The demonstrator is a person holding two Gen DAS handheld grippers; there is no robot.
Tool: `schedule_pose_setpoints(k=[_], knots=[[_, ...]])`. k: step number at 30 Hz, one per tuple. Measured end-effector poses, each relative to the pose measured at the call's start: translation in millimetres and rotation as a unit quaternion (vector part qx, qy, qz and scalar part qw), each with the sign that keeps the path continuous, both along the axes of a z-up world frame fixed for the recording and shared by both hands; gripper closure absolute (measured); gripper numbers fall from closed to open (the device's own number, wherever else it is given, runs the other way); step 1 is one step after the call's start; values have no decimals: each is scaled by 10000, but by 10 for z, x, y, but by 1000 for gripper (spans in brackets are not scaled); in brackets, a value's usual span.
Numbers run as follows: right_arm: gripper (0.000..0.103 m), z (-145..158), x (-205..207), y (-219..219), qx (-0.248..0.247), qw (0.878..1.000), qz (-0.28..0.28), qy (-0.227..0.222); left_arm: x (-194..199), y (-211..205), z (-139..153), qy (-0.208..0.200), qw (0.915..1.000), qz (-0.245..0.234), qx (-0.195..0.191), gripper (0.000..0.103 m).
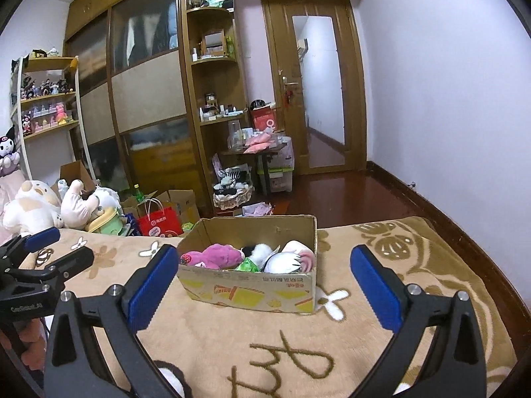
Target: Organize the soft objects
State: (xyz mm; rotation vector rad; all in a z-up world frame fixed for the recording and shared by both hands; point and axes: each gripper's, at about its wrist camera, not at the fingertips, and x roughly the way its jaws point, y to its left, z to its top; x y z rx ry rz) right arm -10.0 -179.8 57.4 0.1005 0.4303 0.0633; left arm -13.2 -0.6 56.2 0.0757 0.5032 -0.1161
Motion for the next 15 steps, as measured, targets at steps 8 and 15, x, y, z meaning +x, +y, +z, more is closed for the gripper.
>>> schedule_pose_setpoints(k=[8, 15], knots=[[0, -15, -154, -75, 25, 9999, -130, -5, -186, 53, -59, 23, 10000, -18, 88, 3], [0, -91, -172, -143, 47, 9998, -141, -147, -136, 8, -175, -53, 9998, -52, 184, 3]])
